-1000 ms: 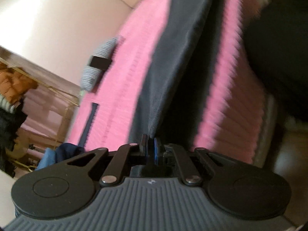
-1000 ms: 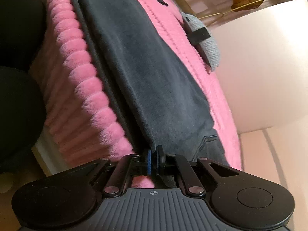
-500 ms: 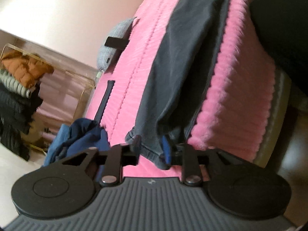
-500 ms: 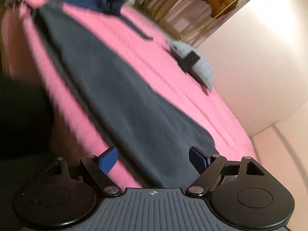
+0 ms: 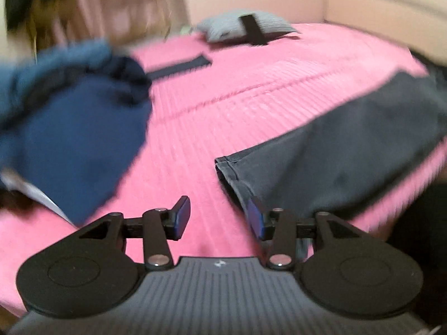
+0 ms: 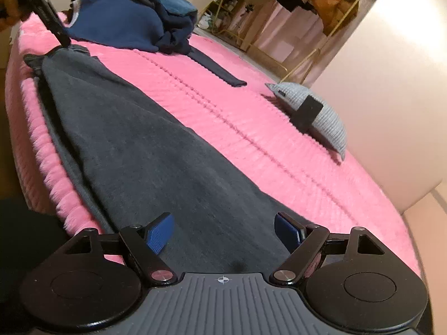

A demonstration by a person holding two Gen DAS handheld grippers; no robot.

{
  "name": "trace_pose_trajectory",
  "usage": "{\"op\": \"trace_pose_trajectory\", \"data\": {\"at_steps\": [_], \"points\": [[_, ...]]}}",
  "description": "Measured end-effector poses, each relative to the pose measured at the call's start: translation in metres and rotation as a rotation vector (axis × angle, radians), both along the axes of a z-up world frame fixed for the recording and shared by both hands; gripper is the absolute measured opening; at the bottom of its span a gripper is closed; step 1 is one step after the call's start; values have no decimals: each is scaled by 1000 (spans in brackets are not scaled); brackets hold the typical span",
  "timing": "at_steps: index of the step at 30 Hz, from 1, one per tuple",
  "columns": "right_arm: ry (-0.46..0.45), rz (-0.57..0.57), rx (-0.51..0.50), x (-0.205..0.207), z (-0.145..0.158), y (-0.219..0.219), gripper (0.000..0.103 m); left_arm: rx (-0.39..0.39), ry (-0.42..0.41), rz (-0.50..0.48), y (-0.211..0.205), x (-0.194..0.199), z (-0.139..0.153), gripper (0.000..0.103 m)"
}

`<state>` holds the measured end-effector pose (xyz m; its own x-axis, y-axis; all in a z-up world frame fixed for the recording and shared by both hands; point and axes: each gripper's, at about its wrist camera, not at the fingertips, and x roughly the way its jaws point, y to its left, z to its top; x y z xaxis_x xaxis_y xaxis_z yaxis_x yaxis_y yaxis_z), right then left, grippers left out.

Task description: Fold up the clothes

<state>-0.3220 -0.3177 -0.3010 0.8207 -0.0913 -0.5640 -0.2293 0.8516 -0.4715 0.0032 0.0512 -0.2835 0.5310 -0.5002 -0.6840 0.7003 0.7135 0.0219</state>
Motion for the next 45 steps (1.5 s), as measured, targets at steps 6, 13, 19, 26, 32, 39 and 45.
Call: {"op": "trace_pose_trajectory", "data": {"at_steps": [6, 13, 19, 26, 32, 39, 45], "points": [[16, -106, 57, 6, -6, -24, 81, -33, 222, -29, -24, 51, -25, 10], [27, -225, 182, -1, -2, -50, 89, -113, 51, -37, -13, 56, 1, 10], [44, -420, 377, -36, -1, -99, 89, 69, -36, 0, -7, 31, -8, 11], [-68, -693, 625, -101, 7, -164, 89, 189, -270, -326, -35, -68, 7, 31], [-262, -919, 702, -171, 25, -235, 89, 382, -376, -598, -81, -128, -27, 31], [-425, -1136, 866, -218, 23, -347, 89, 494, -395, -682, -108, -145, -38, 28], [-448, -1112, 922, -220, 26, -385, 22, 434, -352, -695, -137, -146, -22, 28]]}}
